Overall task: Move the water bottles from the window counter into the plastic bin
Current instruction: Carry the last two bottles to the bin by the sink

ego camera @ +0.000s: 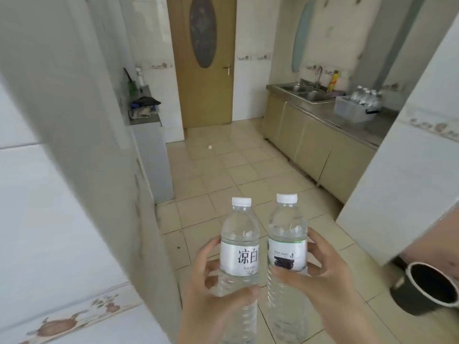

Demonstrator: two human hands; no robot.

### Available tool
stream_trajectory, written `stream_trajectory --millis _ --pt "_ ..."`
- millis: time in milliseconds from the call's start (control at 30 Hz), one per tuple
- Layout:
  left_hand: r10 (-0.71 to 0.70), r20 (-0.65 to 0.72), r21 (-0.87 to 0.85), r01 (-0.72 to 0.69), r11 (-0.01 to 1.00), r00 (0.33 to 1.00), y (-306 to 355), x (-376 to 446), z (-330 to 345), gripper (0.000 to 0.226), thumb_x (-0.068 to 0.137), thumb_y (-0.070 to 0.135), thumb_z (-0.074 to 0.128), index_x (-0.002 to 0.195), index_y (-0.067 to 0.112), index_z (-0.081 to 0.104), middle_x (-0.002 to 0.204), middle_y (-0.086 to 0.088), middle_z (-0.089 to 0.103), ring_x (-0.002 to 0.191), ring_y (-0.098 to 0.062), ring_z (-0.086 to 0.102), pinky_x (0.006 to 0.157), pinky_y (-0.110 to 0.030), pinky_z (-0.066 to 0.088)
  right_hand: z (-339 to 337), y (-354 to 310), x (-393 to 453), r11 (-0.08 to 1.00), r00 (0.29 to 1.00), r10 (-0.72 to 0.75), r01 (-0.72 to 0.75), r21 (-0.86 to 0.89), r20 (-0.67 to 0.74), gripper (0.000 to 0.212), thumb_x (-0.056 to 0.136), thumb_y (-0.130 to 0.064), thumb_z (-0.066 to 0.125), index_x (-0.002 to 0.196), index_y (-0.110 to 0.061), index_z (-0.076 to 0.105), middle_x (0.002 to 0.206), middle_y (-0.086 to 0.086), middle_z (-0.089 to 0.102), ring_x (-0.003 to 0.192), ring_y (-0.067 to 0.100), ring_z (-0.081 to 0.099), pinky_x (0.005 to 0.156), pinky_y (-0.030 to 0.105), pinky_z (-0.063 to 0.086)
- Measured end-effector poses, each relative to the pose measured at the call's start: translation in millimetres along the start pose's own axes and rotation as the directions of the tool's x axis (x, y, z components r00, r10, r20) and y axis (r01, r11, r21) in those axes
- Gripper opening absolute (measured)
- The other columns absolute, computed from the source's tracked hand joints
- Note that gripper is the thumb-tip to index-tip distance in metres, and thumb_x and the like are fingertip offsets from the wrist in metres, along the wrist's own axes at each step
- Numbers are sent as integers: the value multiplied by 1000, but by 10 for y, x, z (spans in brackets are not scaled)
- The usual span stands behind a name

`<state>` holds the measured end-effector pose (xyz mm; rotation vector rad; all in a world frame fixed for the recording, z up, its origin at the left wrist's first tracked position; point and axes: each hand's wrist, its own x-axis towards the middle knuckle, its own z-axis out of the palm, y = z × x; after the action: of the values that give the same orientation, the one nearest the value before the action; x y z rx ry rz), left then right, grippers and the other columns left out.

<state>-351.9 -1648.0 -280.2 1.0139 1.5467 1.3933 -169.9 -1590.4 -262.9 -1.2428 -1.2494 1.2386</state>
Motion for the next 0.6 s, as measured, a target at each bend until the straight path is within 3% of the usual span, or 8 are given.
stream_trajectory --millis 100,167,267,367,600 --pt "15 52 0 -15 1000 999 55 298 137 89 35 25 92 99 73 53 95 14 73 85 -4 70 73 -16 46 -68 12 233 1000 999 -6 5 -23 -47 83 44 -9 95 106 -51 57 96 -14 71 81 8 71 71 31 54" --pt "7 160 -31 -2 1000 987 70 958 480 88 38 24 92 102 71 54 97 13 73 86 -7 71 75 -23 49 -250 87 728 1000 980 8 -13 -23 -201 87 40 -17 96 110 -51 56 96 -14 71 85 10 71 78 36 55" --pt "45 222 -35 -38 999 974 145 1250 618 86 41 22 91 101 72 54 96 21 71 86 -4 71 69 -14 49 -271 72 945 999 971 -2 -9 -44 -238 92 37 -22 96 115 -50 56 98 -9 72 92 16 70 87 45 54" --pt "53 278 -52 -40 998 959 188 1707 929 84 43 20 90 101 70 55 95 21 71 86 -2 70 64 -8 49 -396 106 1309 999 949 31 -40 -24 -315 88 42 -15 96 113 -50 57 100 -7 71 87 17 71 84 46 55" --pt "56 288 -45 -45 998 956 223 2688 1652 86 41 28 91 107 68 53 104 11 71 88 -4 69 65 -9 48 -675 144 2332 999 934 43 -50 -9 -355 88 47 -3 93 117 -42 58 94 -6 72 80 17 72 78 39 57"
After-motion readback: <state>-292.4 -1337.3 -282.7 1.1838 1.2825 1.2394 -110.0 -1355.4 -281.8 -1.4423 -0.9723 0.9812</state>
